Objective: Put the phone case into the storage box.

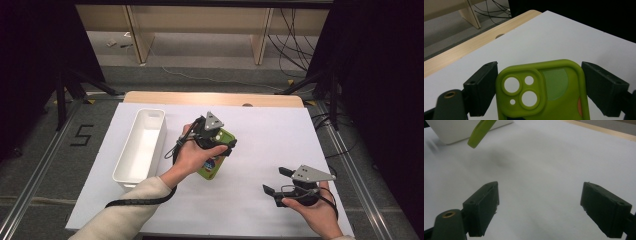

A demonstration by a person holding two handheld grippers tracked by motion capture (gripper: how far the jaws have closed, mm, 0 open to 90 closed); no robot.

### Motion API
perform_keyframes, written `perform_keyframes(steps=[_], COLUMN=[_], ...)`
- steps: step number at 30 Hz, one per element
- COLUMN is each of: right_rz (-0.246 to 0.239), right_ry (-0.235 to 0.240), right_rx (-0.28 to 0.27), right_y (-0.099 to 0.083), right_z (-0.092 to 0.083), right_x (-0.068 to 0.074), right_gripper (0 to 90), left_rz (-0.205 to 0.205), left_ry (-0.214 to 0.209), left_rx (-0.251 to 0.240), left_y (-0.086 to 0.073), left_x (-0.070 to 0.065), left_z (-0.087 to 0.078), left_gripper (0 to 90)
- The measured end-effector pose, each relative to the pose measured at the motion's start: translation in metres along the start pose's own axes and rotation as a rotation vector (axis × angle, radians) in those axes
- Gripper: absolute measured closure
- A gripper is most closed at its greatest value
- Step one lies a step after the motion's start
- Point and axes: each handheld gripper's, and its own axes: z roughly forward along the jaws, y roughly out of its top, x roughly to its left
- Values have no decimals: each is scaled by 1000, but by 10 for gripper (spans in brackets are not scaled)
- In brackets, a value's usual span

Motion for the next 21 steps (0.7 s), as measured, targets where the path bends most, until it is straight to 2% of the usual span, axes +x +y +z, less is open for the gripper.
perform_keyframes(steps=[21], right_rz=[2], right_ry=[1], right_rx=[3], right_y=[0], right_z=[1], right_x=[0], right_gripper=[163], left_rz=[-13], left_ry=[34], left_rx=[-26], left_y=[0], left_x=[12], left_z=[-15], left_gripper=[164])
